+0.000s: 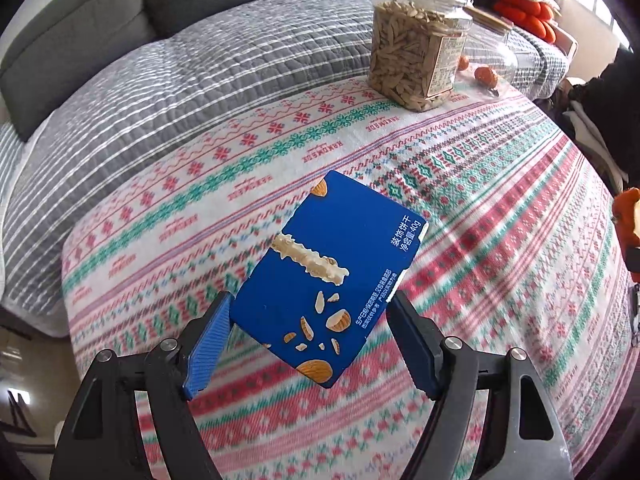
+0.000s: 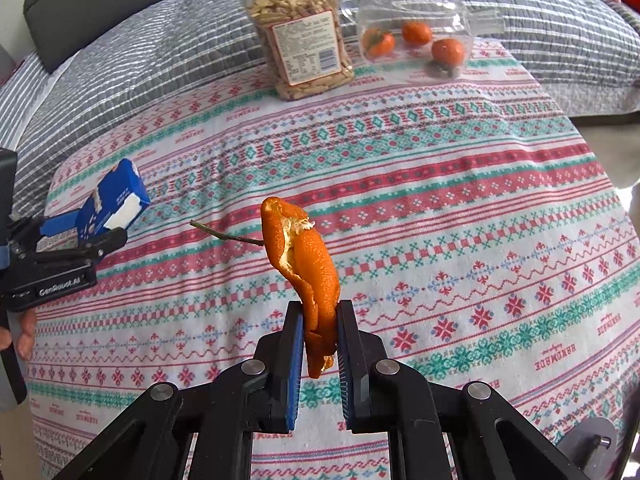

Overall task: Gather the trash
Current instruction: 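Drop the blue box into the wastebasket with the left tool while the right tool carries the orange peel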

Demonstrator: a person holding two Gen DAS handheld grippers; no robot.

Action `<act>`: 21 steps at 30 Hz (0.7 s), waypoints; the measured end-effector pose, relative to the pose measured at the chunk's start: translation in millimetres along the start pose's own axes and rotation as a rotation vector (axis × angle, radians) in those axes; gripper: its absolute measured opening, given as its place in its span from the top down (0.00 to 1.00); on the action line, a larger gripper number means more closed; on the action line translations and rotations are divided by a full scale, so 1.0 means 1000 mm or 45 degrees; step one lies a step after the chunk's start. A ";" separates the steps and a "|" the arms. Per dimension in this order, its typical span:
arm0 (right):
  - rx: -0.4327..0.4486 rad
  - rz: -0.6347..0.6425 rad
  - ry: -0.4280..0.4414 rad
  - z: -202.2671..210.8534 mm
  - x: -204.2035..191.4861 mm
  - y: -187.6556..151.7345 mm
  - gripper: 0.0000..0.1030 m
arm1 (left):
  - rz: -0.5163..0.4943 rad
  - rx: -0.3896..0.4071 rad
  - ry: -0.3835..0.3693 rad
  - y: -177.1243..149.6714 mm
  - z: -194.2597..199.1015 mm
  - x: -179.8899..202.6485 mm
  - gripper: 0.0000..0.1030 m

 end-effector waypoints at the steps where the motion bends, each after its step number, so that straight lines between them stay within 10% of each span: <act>1: 0.002 0.009 0.005 0.001 -0.004 -0.001 0.87 | 0.016 0.003 0.004 -0.007 0.010 0.000 0.23; 21: 0.023 0.207 0.113 0.007 -0.108 -0.021 0.87 | 0.304 -0.057 0.018 -0.131 0.085 -0.062 0.23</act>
Point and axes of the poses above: each gripper's, at about its wrist camera, not at the fingertips, and z roughly against the way its jaws point, x to its right, y to its top, the point moved 6 cm from there along -z, roughly the way its jaws point, and after that the axes turned 7 degrees about y, right-handed, at the moved point
